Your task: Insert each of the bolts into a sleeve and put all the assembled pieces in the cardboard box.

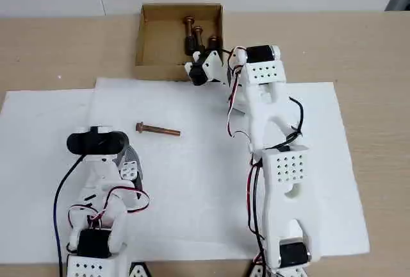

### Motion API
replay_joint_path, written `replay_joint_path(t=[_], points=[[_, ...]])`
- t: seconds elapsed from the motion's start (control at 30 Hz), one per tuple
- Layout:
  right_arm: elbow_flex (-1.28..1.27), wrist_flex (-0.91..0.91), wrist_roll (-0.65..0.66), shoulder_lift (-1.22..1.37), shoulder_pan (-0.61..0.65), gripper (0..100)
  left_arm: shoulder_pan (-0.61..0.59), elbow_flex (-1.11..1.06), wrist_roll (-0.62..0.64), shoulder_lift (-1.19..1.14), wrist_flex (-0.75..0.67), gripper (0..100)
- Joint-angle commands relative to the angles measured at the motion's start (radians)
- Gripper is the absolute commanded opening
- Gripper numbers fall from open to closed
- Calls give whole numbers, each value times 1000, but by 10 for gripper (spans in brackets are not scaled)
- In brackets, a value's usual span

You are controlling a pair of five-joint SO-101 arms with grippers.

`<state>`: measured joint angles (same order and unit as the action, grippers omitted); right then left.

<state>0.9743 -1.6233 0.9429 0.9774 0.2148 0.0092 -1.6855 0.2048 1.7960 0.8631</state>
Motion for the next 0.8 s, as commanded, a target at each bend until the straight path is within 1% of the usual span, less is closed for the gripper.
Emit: replay_joint_path(t=[0.0, 0.07, 0.2, 0.23, 0.3, 0.57, 0.77], points=[[-8, 8, 5, 25, 28, 132, -3, 2, -3, 12, 5, 7], [-8, 5, 3, 28, 30, 119, -3, 2, -3, 12, 5, 7], [-3, -1, 2, 24, 33, 9, -3, 2, -3, 12, 5, 7], [12, -8, 2, 24, 35, 1, -3, 2, -3, 12, 5, 7], [66, -53, -6, 24, 35, 4, -3, 2, -3, 12, 5, 7], [242, -91, -167, 19, 35, 2, -3, 2, -3, 12, 5, 7], [218, -96, -301, -133, 36, 2, -3, 2, -3, 12, 5, 7]])
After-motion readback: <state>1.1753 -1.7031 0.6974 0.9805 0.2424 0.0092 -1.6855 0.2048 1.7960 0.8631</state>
